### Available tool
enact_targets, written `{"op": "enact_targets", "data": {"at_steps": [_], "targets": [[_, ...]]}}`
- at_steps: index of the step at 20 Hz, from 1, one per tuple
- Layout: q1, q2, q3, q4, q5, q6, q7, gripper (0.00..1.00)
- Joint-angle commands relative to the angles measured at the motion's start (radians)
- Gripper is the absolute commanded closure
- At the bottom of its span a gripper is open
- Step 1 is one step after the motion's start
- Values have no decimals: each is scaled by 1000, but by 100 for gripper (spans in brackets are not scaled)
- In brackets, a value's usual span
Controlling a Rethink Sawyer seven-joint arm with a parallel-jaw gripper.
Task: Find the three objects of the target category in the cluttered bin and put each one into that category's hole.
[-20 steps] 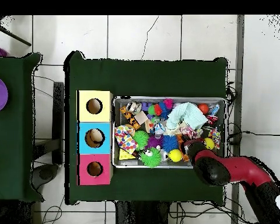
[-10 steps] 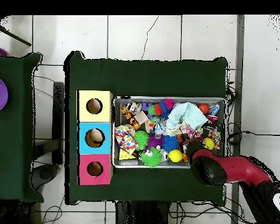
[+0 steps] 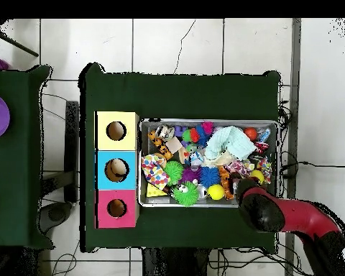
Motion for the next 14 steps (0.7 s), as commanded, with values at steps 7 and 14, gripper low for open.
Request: {"op": "enact_targets", "data": {"at_steps": [7, 14], "targets": [[25, -41, -187, -146, 160, 156, 132, 100], [22, -24, -160, -220, 183, 197, 44, 100]]}}
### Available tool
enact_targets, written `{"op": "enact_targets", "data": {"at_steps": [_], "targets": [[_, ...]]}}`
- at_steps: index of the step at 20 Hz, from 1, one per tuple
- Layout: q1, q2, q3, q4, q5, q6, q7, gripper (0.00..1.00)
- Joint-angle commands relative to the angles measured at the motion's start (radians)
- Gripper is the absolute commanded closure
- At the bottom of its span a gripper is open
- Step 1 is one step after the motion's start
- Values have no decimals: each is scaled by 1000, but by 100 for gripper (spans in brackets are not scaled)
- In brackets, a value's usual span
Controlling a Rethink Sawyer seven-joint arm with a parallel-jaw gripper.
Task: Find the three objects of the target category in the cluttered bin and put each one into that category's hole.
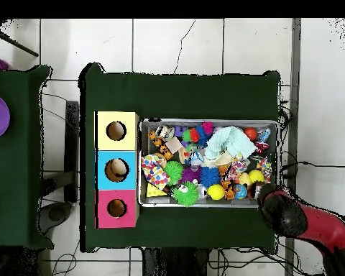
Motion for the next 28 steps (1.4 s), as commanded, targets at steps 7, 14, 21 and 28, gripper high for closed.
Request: {"op": "enact_targets", "data": {"at_steps": [7, 14, 21, 28], "targets": [[-25, 133, 50, -247, 44, 116, 5, 100], [6, 246, 31, -295, 28, 15, 66, 100], [50, 261, -15, -270, 78, 30, 127, 100], [116, 259, -87, -136, 154, -93, 273, 100]]}}
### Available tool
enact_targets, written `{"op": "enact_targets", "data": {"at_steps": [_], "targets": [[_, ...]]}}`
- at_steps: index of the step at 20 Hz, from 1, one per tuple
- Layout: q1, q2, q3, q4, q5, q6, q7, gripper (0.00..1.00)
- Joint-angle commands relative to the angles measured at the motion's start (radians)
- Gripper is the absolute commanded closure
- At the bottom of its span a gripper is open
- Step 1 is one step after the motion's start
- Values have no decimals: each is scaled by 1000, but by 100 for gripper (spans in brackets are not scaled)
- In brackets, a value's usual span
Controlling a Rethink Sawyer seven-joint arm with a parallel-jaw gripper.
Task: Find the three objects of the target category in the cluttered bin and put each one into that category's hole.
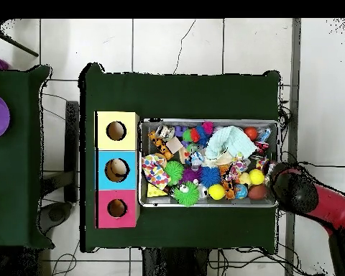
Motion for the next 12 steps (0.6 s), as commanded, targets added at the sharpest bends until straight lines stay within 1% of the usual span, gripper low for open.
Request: {"op": "enact_targets", "data": {"at_steps": [1, 4, 6, 9, 12], "targets": [[75, 155, -68, 85, 68, -109, 287, 100], [103, 146, -95, 123, 108, -142, 313, 100], [106, 119, -105, 152, 128, -125, 297, 100], [99, 51, -117, 206, 145, -83, 256, 100], [104, -28, -142, 279, 152, -94, 246, 100]]}}
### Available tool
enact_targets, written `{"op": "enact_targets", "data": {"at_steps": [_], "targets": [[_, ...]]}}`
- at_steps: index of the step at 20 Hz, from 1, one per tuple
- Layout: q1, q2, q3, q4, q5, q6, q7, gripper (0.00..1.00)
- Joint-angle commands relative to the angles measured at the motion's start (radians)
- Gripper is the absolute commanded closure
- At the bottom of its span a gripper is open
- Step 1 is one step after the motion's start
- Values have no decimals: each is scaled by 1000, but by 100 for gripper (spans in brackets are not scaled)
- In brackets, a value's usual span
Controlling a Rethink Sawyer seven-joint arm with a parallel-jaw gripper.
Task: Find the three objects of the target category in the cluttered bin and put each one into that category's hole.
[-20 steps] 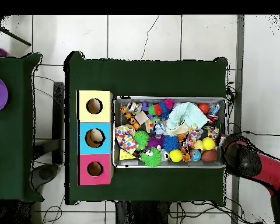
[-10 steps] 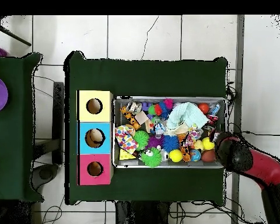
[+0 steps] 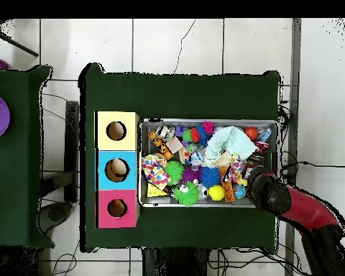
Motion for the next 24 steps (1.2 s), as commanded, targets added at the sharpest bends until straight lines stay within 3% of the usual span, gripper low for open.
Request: {"op": "enact_targets", "data": {"at_steps": [1, 4, 8, 15, 24], "targets": [[21, -99, -71, 211, 56, 22, 250, 100], [31, -168, -86, 273, 83, 45, 250, 100], [3, -200, -76, 313, 99, 71, 205, 100], [-15, -152, -65, 296, 97, 28, 179, 100], [-15, -37, -36, 173, 112, 30, 151, 100]]}}
